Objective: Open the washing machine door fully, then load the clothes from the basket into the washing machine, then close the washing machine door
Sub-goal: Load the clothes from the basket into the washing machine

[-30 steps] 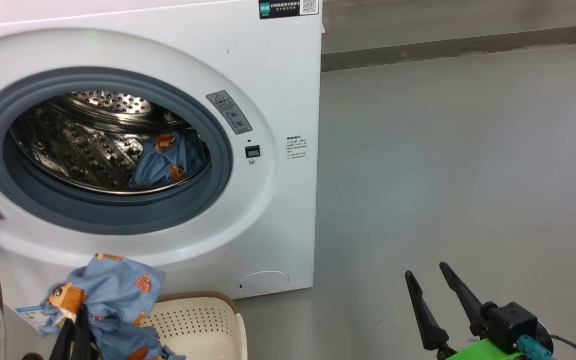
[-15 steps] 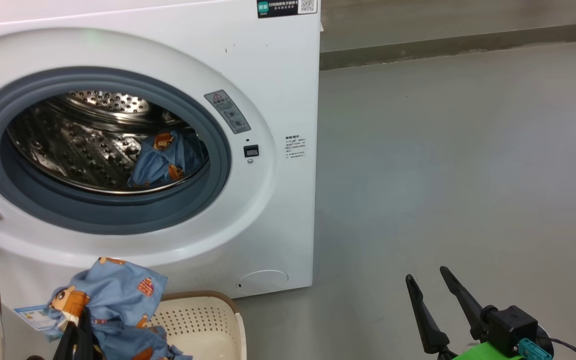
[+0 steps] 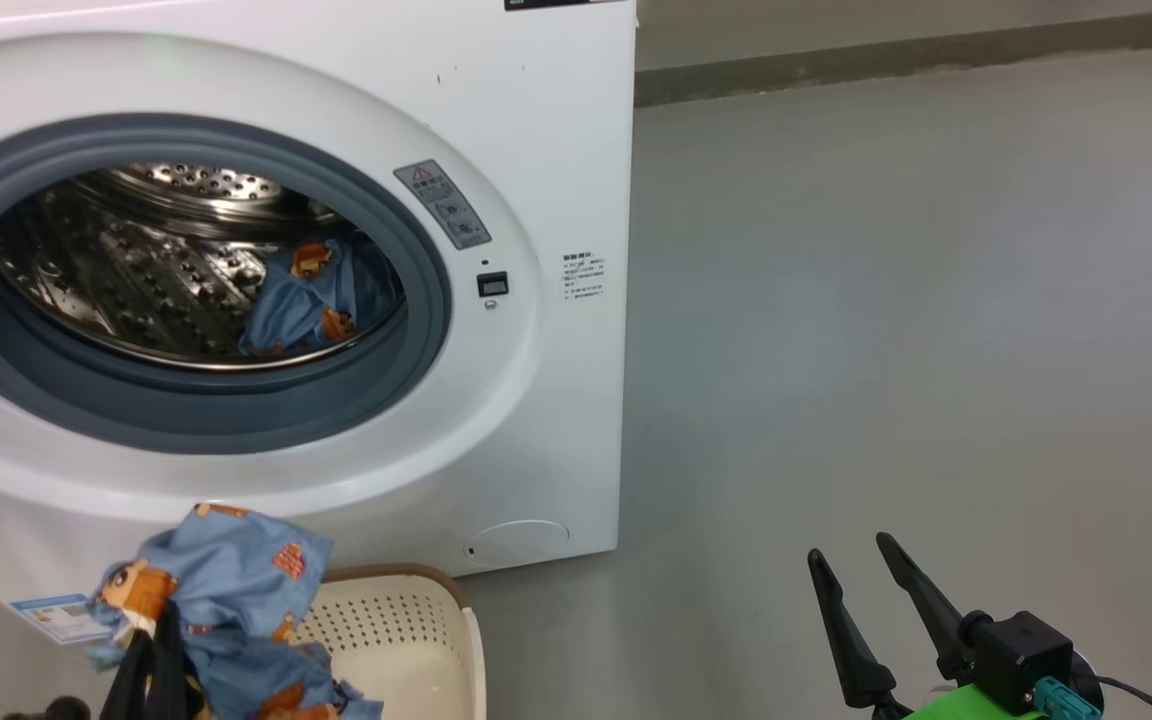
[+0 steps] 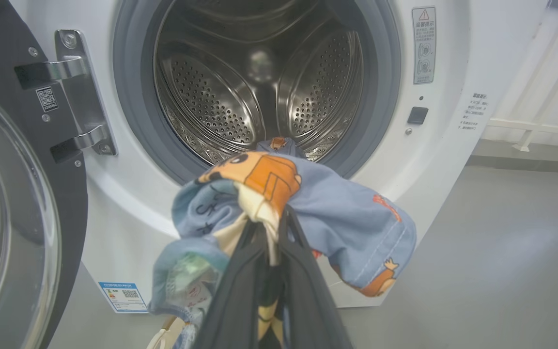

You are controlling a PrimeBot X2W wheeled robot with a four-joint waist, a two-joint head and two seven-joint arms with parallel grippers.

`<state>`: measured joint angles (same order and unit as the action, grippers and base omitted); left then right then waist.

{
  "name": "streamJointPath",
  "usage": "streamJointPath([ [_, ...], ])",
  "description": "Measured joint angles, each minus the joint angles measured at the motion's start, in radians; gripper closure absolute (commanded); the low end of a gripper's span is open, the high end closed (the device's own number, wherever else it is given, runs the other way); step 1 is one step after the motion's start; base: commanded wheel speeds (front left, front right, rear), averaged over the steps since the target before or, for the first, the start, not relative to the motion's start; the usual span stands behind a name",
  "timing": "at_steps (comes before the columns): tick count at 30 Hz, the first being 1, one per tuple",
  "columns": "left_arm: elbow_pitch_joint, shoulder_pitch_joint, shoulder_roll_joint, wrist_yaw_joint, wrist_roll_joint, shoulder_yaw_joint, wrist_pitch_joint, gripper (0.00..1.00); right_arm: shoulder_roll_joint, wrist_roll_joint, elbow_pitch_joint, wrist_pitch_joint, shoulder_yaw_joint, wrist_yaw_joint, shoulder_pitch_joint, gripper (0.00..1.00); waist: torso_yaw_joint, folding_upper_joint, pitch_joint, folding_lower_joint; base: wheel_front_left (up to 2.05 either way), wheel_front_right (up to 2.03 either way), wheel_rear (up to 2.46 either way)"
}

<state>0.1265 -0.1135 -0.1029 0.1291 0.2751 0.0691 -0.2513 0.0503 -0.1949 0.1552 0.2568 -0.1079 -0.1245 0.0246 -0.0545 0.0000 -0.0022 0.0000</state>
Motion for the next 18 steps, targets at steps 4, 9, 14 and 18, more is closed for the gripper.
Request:
streamJointPath([
  [4,0.003,0.034,-0.002,0.000,0.008,0.000,0.000,1.00,0.000,0.000,-0.007,0.000,-0.004,0.000,0.000,0.00,-0.005,0.0000,0.022,0.0000,0.00,0.00,0.00],
  [9,0.007,0.099,-0.018,0.000,0.040,0.002,0.000,1.00,0.000,0.000,-0.022,0.000,-0.009,0.000,-0.001,0.00,-0.011,0.0000,0.067,0.0000,0.00,0.00,0.00],
  [14,0.009,0.213,-0.066,0.000,0.071,0.001,0.000,1.00,0.000,0.000,-0.038,0.000,-0.017,0.000,-0.019,0.00,-0.021,0.0000,0.133,0.0000,0.00,0.00,0.00],
  [18,0.015,0.291,-0.106,0.000,0.086,-0.002,0.000,1.00,0.000,0.000,-0.047,0.000,-0.031,0.000,-0.047,0.00,-0.030,0.0000,0.176,0.0000,0.00,0.00,0.00],
])
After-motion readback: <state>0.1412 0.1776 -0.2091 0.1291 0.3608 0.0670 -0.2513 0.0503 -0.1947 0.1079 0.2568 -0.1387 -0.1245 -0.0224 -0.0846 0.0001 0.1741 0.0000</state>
